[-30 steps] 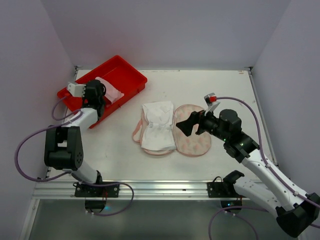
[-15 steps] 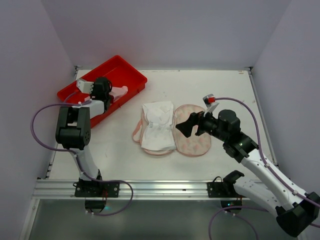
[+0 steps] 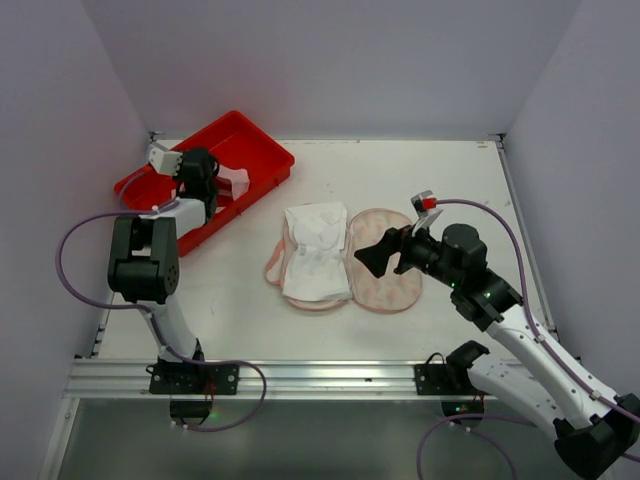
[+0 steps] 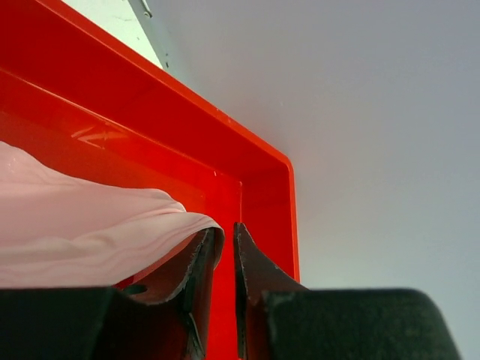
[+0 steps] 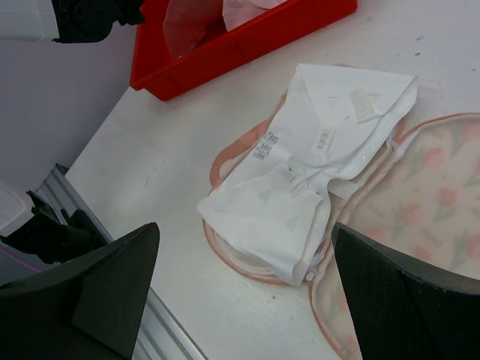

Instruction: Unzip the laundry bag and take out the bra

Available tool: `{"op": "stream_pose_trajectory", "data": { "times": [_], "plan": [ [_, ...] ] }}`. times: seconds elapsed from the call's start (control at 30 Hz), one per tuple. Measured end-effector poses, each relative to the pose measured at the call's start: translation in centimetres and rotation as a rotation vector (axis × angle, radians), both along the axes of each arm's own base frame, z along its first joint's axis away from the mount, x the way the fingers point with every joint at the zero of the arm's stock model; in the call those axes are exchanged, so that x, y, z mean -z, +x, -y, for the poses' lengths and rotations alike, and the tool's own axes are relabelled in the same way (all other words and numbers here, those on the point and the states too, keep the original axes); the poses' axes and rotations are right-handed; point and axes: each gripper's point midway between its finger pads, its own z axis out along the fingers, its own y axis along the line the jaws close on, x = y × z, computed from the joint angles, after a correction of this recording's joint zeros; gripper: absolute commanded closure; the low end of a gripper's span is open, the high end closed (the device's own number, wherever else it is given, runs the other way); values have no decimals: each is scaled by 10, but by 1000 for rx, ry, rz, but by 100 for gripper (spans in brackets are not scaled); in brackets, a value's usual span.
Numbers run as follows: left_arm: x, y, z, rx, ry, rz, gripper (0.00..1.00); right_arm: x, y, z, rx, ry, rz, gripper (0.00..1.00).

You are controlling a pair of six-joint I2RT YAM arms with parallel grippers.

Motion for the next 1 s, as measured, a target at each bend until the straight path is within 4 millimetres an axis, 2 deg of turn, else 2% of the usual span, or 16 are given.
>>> {"op": "stream_pose_trajectory", "data": {
  "times": [0.07, 0.13, 0.17, 0.2, 0.3, 0.47, 0.57, 0.67, 0.8, 1.0],
  "plan": [
    [-2, -1, 0, 3, 0, -2, 78, 0, 0, 0, 1, 0, 1, 1],
    [-1, -7, 3, 20, -4, -12, 67, 0, 0, 1, 1, -1, -1, 1],
    [-1, -12, 5, 34, -6, -19, 59, 0, 0, 1, 1, -1, -2, 1],
    [-1, -16, 7, 52, -10, -27, 33, 0, -1, 1, 1, -1, -1, 1],
    [-9, -28, 17, 114, -17, -54, 6, 0, -1, 1, 1, -1, -1, 1],
    [-31, -42, 35, 231, -25, -79, 3, 0, -1, 1, 1, -1, -1, 1],
    [-30, -40, 47, 304, -24, -128, 3, 0, -1, 1, 1, -1, -2, 1],
    [-22, -27, 59, 373, -27, -186, 4, 1, -1, 0, 1, -1, -2, 1],
    [7, -6, 73, 454, -46, -297, 4, 1, 0, 1, 2, -1, -3, 1],
    [82, -8, 86, 527, -104, -498, 5, 6, 0, 1, 6, -8, -12, 1]
  ]
}}
